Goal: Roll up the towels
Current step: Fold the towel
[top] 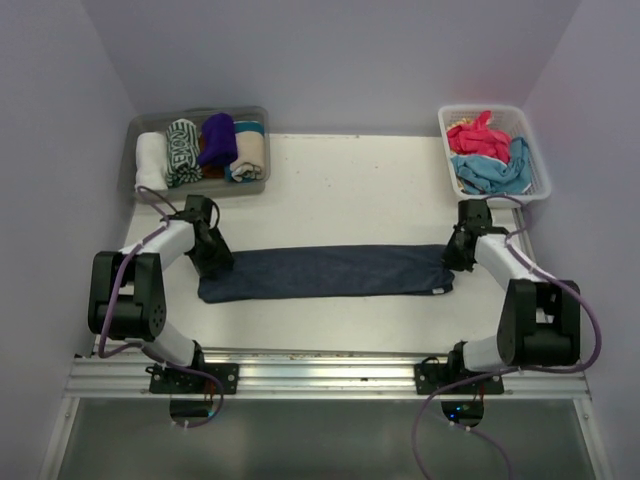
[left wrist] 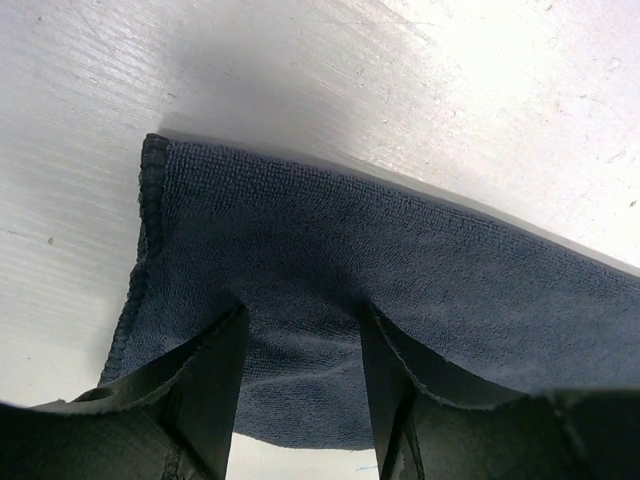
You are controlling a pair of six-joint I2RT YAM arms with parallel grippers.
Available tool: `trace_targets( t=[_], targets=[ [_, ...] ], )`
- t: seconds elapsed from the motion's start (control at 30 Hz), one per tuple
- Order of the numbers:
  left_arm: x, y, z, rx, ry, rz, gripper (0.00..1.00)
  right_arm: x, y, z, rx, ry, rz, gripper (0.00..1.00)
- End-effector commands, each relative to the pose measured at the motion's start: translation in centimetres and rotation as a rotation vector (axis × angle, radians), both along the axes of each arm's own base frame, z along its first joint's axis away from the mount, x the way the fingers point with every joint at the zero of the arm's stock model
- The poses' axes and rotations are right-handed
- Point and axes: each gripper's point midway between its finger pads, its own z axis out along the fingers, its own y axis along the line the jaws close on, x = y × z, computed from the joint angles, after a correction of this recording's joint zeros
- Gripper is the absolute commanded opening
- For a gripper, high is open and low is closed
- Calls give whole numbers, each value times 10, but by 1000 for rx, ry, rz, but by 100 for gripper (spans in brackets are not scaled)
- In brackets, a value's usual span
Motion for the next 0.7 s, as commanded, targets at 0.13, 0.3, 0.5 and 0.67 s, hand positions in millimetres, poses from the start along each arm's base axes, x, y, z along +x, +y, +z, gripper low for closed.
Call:
trace_targets(
  t=[0.13, 0.3, 0.5, 0.67],
  targets=[
    [-2, -16, -25, -46, 1, -25, 52, -5, -8, 50, -45, -140, -18, 0],
    [-1, -23, -27, -63, -5, -40, 52, -8, -1, 64, -17, -174, -2, 0],
    [0, -56, -32, -156, -10, -84, 51, -2, 14, 96, 18, -243, 43, 0],
    [-4, -88, -41, -187, 2, -138, 51, 5, 47, 125, 17, -300, 122, 0]
  ],
)
